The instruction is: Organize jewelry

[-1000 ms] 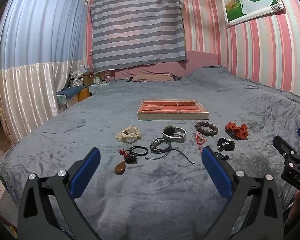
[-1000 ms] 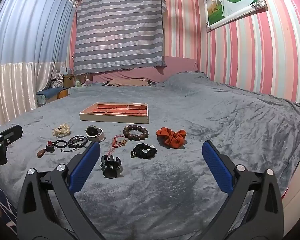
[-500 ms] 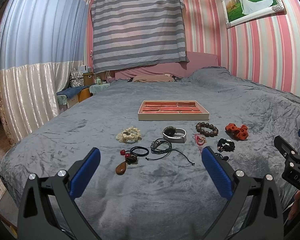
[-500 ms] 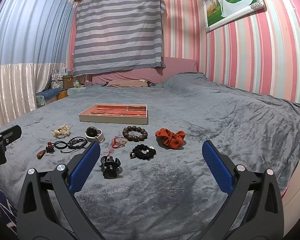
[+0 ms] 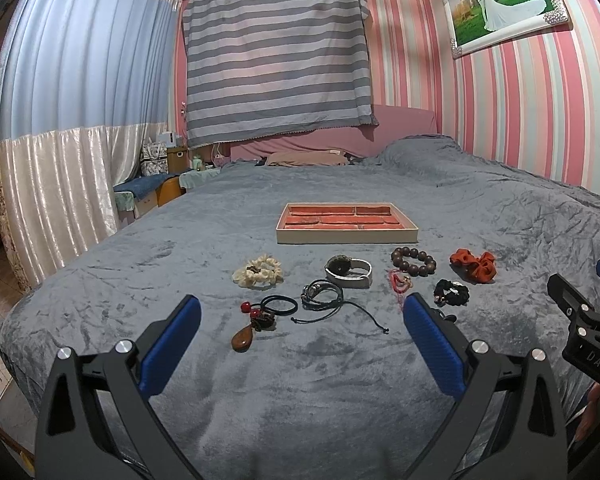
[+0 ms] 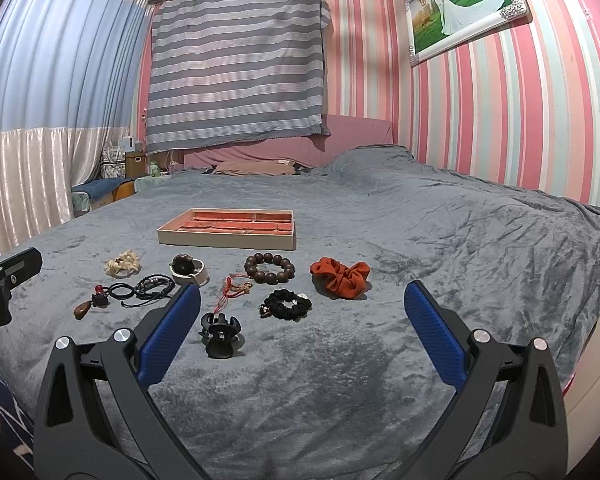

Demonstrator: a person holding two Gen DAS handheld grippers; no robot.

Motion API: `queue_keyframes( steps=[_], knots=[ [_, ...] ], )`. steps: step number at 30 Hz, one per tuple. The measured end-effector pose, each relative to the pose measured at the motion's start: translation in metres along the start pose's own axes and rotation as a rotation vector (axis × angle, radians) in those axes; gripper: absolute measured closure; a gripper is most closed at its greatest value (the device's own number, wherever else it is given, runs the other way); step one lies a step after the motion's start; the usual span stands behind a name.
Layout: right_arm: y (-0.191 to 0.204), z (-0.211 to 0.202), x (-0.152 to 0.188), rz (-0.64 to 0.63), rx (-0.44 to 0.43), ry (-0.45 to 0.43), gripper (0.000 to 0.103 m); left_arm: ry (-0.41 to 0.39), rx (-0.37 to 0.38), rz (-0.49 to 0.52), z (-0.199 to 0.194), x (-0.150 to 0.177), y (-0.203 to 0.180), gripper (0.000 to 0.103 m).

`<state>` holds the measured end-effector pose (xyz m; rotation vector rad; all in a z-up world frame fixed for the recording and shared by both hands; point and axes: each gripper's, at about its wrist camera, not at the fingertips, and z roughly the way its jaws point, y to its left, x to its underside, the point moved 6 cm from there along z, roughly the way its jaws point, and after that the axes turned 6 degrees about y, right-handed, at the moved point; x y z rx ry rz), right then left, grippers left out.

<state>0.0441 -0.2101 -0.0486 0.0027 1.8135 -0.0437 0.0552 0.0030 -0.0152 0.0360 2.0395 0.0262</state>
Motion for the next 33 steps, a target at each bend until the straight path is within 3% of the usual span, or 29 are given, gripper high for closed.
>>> queue_keyframes(
  steps=[33],
  knots=[
    [-0.0018, -0.0042, -0.0049, 0.002, 0.006, -0.009, 0.004, -0.015, -0.003, 0.001, -0.0013, 0.0003, -0.0062, 0.004]
  ],
)
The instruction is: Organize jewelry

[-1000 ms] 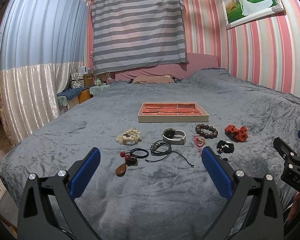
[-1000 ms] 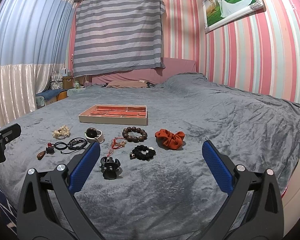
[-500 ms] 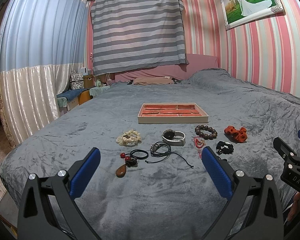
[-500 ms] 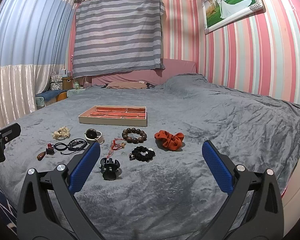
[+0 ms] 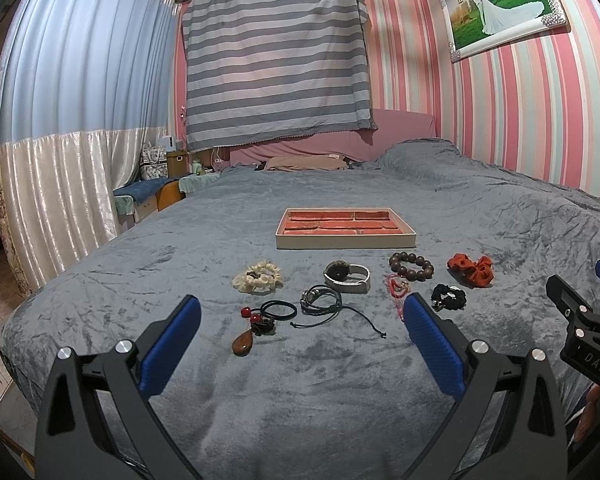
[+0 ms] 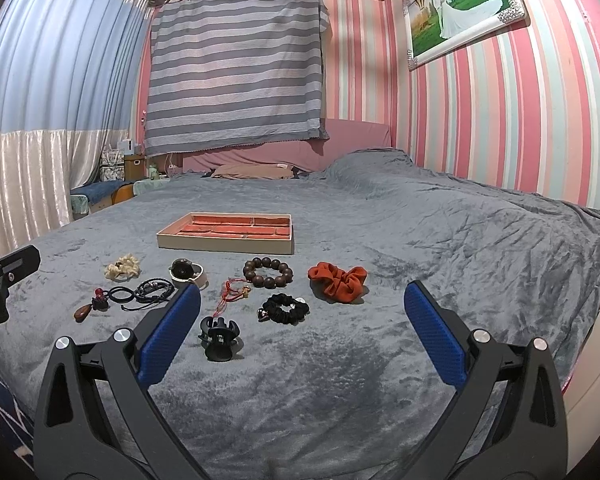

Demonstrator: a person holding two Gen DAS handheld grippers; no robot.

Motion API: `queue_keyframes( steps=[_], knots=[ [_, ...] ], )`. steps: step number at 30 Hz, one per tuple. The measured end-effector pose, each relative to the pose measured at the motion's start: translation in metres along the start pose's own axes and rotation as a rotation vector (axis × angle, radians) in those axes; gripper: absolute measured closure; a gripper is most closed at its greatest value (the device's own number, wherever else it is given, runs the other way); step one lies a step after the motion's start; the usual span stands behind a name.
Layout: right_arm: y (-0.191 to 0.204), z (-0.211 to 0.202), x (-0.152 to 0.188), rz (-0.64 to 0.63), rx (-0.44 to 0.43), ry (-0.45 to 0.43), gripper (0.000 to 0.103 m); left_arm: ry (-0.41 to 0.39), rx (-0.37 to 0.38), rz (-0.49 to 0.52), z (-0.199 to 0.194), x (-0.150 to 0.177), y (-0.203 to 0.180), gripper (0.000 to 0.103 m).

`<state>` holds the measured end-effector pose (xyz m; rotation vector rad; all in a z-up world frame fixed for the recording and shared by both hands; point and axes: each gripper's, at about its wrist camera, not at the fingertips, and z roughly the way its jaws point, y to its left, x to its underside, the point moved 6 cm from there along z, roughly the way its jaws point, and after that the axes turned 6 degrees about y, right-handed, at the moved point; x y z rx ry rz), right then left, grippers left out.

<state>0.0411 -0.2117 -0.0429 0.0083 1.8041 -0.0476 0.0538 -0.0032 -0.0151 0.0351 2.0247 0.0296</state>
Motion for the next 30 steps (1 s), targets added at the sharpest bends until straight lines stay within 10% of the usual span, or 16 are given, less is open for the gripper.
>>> queue_keyframes(
  steps=[30],
  knots=[
    [-0.001, 0.022, 0.007, 0.015, -0.008, 0.048, 0.004, 0.05, 0.012, -0.014, 0.016, -0.003, 0.003, 0.004]
  ],
)
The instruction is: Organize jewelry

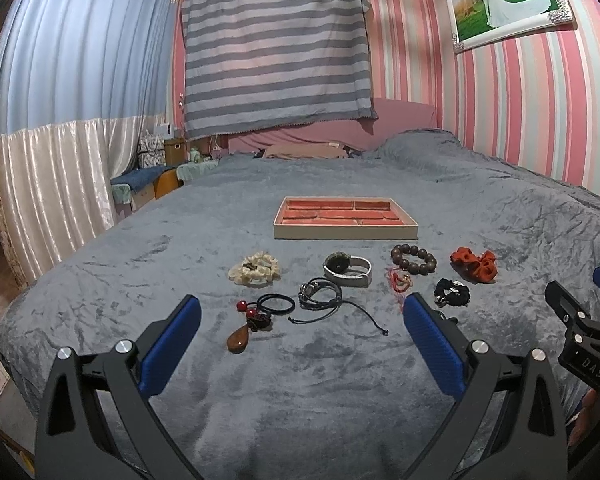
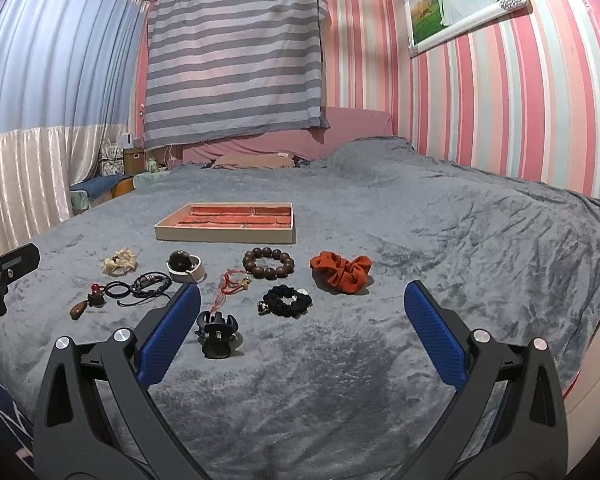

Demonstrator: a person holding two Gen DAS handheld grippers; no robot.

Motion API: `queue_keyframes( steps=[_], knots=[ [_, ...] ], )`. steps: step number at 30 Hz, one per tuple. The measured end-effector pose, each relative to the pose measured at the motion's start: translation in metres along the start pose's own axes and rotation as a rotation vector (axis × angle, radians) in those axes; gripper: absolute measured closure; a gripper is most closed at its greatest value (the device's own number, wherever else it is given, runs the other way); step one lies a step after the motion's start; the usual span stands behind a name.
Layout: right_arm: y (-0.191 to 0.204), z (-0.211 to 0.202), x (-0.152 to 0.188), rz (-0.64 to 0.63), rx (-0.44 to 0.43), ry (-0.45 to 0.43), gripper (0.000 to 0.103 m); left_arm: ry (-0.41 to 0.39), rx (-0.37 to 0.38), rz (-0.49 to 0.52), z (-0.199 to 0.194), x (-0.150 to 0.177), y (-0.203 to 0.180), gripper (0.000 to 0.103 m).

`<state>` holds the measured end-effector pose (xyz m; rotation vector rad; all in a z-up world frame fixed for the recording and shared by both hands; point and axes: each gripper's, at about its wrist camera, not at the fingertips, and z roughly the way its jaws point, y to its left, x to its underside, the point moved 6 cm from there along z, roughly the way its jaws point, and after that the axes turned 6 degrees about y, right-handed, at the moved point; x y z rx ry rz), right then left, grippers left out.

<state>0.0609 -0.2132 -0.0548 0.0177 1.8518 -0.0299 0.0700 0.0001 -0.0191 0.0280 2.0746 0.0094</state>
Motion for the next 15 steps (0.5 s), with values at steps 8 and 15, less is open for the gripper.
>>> queue_keyframes(
  steps=[8, 15],
  knots=[
    [-0.001, 0.03, -0.003, 0.0, 0.012, 0.039, 0.004, 0.048, -0.009, 0.021, 0.03, -0.005, 0.0, 0.004],
    [0.003, 0.065, -0.021, -0.007, 0.012, 0.061, 0.004, 0.109, 0.021, -0.01, 0.071, -0.025, 0.009, 0.004]
  ],
)
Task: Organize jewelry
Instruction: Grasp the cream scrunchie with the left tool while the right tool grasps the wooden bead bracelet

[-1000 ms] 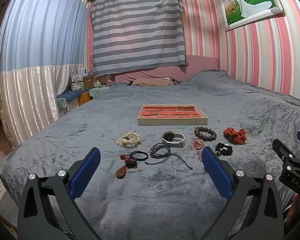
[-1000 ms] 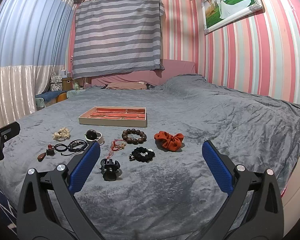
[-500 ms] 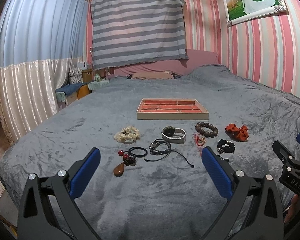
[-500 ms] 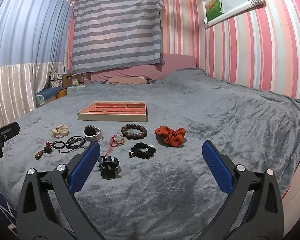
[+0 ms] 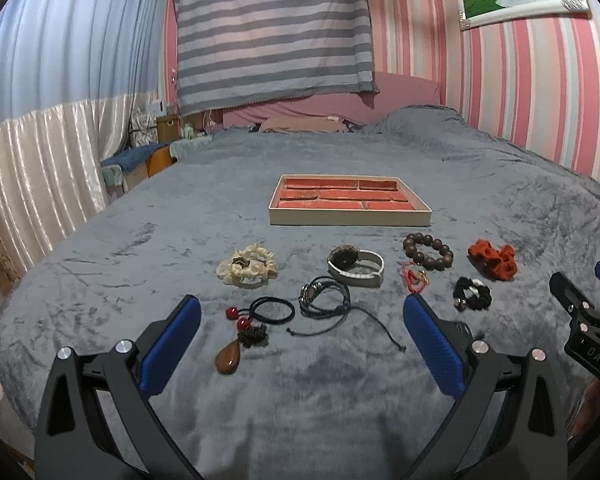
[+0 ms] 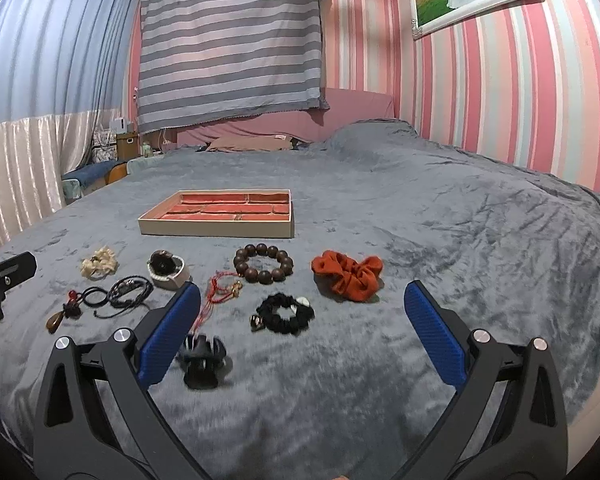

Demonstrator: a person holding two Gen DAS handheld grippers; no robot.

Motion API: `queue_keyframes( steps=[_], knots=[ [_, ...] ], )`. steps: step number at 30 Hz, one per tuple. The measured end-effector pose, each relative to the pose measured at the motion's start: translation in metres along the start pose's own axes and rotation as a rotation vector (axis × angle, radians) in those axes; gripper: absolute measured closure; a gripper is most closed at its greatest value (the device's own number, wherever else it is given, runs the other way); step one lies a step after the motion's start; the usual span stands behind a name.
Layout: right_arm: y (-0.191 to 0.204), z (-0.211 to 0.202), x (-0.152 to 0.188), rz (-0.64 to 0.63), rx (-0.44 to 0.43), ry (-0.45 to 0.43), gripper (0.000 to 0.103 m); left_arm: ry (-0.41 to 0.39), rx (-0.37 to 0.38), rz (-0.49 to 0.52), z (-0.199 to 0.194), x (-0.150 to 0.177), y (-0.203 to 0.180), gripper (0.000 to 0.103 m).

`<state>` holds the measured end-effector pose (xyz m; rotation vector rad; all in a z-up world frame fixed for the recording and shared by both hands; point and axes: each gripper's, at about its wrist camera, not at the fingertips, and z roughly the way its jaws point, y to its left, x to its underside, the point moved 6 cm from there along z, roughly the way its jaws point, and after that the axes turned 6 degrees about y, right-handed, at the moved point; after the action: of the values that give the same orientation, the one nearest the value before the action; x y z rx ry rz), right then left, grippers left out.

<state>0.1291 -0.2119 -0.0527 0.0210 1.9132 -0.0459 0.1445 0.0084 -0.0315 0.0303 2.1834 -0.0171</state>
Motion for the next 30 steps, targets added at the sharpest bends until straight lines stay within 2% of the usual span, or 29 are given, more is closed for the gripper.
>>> queue_keyframes(
  steps=[7, 18, 30],
  knots=[
    [0.01, 0.035, -0.017, -0.031, 0.005, 0.034, 0.004, 0.022, -0.025, -0.013, 0.03, -0.023, 0.011, 0.004],
    [0.019, 0.091, -0.036, -0.038, -0.021, 0.106, 0.004, 0.107, 0.01, -0.055, 0.086, -0.041, 0.034, 0.004],
    [0.029, 0.18, -0.049, -0.063, -0.007, 0.22, 0.005, 0.181, 0.013, -0.009, 0.148, -0.057, 0.063, 0.004]
  ],
)
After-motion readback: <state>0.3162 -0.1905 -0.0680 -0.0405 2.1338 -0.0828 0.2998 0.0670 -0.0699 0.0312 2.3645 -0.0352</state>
